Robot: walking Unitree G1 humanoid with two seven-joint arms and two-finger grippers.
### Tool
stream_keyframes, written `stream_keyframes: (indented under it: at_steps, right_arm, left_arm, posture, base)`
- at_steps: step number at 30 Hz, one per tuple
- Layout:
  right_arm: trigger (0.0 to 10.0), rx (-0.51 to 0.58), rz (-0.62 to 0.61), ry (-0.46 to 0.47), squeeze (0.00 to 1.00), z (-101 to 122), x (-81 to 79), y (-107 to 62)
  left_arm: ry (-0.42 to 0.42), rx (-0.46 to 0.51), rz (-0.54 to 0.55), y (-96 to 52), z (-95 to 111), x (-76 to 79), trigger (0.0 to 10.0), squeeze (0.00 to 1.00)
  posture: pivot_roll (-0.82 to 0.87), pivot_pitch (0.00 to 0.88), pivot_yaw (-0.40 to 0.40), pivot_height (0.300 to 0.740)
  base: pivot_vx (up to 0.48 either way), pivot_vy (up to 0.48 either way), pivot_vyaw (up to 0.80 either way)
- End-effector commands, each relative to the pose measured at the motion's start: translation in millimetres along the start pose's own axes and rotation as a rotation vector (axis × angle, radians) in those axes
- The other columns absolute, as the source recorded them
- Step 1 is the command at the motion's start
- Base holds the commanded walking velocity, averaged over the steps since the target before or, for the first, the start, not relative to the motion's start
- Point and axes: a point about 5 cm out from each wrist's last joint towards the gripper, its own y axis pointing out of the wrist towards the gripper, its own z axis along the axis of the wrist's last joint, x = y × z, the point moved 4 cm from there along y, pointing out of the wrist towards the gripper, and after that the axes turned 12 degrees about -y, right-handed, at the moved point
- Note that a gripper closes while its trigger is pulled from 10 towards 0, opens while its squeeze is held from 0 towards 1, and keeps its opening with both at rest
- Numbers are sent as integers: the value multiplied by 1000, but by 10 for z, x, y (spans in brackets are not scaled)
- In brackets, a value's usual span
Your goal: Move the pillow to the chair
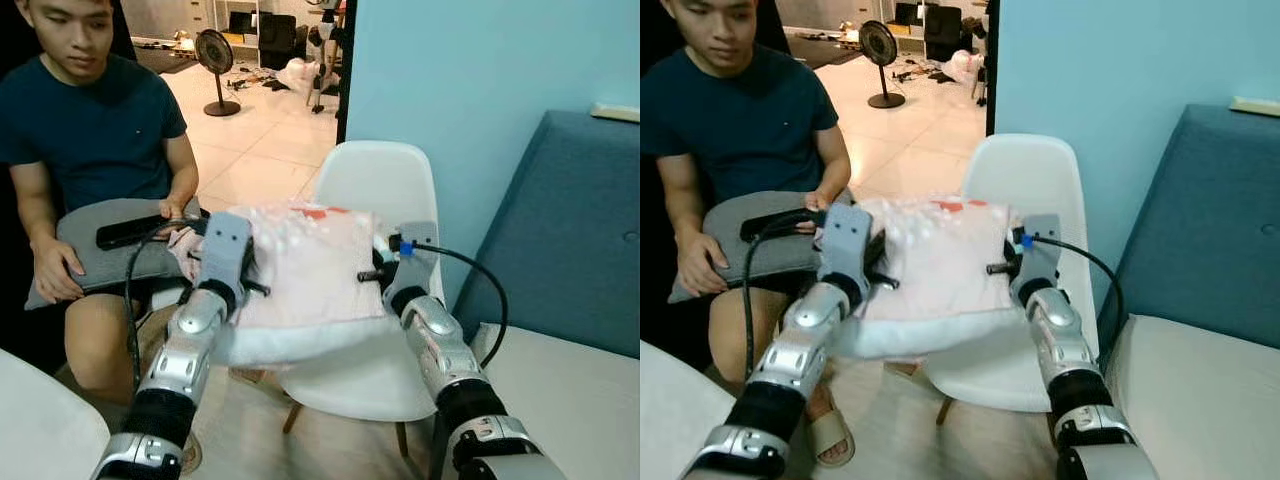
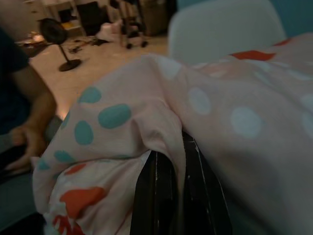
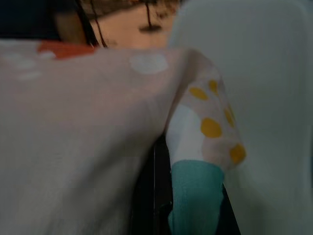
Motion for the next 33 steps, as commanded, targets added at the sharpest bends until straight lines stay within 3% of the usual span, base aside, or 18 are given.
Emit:
stream_keyframes:
  at_steps: [1,2,4,7,10,33]
  right_arm:
    - [10000,-77,50,-34,0,-170,-123,-18]
    - [10000,-77,50,-34,0,-170,-123,-18]
    - [10000,-152,85,-51,0,-383,-177,-86]
    - [10000,-176,102,-64,0,-537,-219,-164]
    - [10000,-154,81,-43,0,-542,-199,-189]
    - [10000,-118,58,-26,0,-493,-197,-170]
  left_arm:
    - [14,-46,-94,-3,-76,188,10000,0]
    - [14,-46,-94,-3,-76,188,10000,0]
    - [30,-160,-109,-70,-346,215,10000,0]
    - [71,-291,-15,-182,-686,82,10000,0]
    - [44,-321,54,-254,-792,-11,10000,0]
    - [-41,-273,177,-305,-757,-135,10000,0]
  posture:
    - [-4,38,-12,740]
    - [-4,38,-12,740]
    - [-7,40,-12,740]
    - [-10,41,-11,740]
    - [-15,50,-12,740]
    - [-18,58,-21,740]
  base:
    - [0,0,0]
    - [0,0,0]
    - [0,0,0]
    - [0,0,0]
    - [0,0,0]
    - [0,0,0]
